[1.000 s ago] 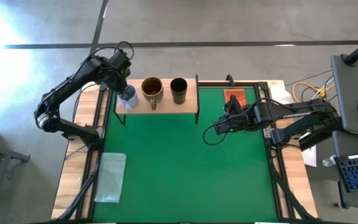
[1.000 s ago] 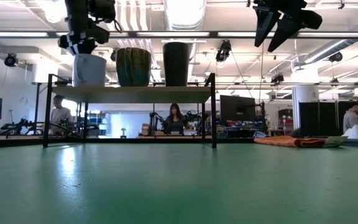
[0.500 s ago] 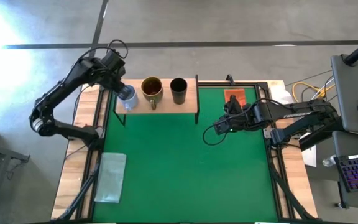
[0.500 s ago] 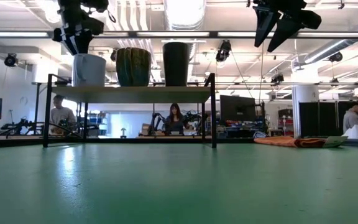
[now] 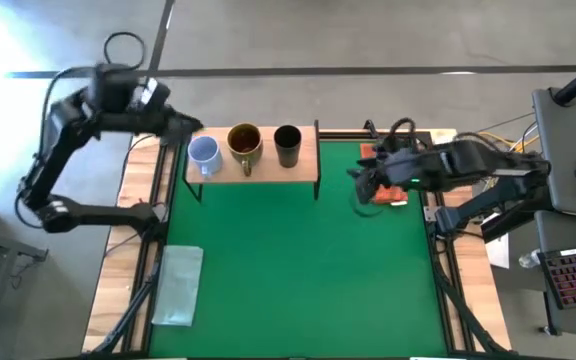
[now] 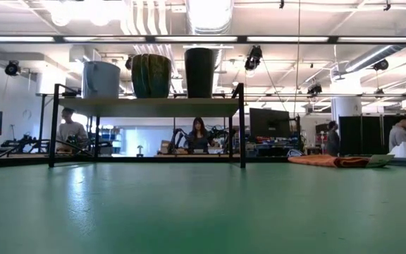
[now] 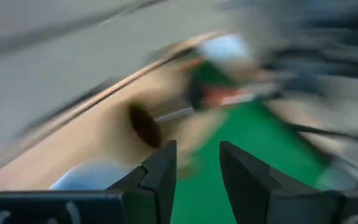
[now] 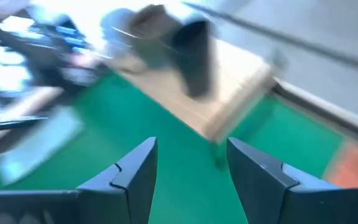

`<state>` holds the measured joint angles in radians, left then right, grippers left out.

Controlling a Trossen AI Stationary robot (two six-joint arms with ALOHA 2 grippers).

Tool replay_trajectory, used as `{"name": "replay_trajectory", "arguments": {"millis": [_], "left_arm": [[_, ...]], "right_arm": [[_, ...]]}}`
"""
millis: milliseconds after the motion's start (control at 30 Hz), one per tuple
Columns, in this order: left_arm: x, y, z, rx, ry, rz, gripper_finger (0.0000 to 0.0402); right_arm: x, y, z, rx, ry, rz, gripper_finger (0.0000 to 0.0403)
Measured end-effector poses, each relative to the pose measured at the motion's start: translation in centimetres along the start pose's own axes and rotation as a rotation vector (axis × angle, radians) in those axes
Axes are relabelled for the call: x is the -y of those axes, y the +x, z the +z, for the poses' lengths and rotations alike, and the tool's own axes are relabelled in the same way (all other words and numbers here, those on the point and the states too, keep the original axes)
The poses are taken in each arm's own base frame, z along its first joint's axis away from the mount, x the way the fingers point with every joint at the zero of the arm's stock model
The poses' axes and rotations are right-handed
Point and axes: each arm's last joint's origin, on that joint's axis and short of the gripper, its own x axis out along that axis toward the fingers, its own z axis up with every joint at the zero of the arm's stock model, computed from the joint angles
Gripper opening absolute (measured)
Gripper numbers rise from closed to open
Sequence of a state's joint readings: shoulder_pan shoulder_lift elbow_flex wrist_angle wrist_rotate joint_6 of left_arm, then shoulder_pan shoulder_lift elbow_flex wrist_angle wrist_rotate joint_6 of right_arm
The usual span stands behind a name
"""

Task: Stack small to large cups/mugs on shelf
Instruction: Return to Home Position

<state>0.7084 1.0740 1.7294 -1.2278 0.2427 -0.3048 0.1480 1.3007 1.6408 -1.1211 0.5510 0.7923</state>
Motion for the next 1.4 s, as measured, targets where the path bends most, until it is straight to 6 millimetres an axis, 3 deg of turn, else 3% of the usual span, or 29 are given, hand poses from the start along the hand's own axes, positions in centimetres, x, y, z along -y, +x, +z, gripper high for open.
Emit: {"name": "replay_trajectory", "arguments": {"millis": [100,167,233,333,400,567,633,700,833,933,1000,1167,1267,1400], "left_arm": [[2.6,-0.5,-0.8,0.109,0.201,-0.447,0.0107],[4.6,0.6,-1.9,0.197,0.254,-0.677,0.0107],[6.4,2.1,-4.6,0.263,0.267,-0.797,0.0107],[8.6,4.3,-10.2,0.327,0.239,-0.844,0.0107],[9.6,6.1,-14.1,0.302,0.247,-0.847,0.0107],[9.2,9.4,-20.2,0.153,0.263,-0.895,0.0107],[8.6,9.4,-20.7,0.193,0.241,-0.946,0.0107],[7.5,10.7,-22.5,0.157,0.255,-0.941,0.0107],[6.2,12.2,-24.4,0.186,0.255,-1.057,0.0107],[4.8,13.8,-25.8,0.152,0.265,-0.996,0.0107],[4.1,14.2,-25.8,0.172,0.243,-0.973,0.0107],[1.6,15.8,-26.8,0.092,0.251,-0.94,0.0107],[0.0,16.5,-26.9,0.052,0.261,-0.967,0.0107],[-2.7,17.6,-28.1,0.016,0.235,-0.872,0.0107]], "right_arm": [[-2.0,-2.7,1.0,0.098,-0.108,0.18,0.0185],[-3.0,-3.9,0.8,0.113,-0.1,0.273,0.0185],[-4.1,-5.0,-0.2,0.061,-0.017,0.381,0.0185],[-7.7,-6.6,-4.4,0.135,-0.148,0.503,0.0185],[-9.4,-6.9,-7.7,0.26,-0.117,0.435,0.0185],[-9.3,-3.8,-13.1,0.292,0.056,0.362,0.0185],[-9.2,-1.5,-14.8,0.272,0.103,0.381,0.0185],[-8.9,0.9,-16.1,0.255,0.103,0.431,0.0185],[-7.2,6.7,-14.9,0.268,0.134,0.698,0.0185],[-5.1,11.1,-13.7,0.248,0.111,0.903,0.0185],[-3.9,12.6,-12.2,0.267,0.084,1.003,0.0185],[-1.0,16.0,-10.9,0.208,0.022,0.893,0.0185],[0.2,16.6,-10.6,0.18,0.008,0.836,0.0185],[1.9,17.6,-11.4,0.15,-0.015,0.795,0.0185]]}}
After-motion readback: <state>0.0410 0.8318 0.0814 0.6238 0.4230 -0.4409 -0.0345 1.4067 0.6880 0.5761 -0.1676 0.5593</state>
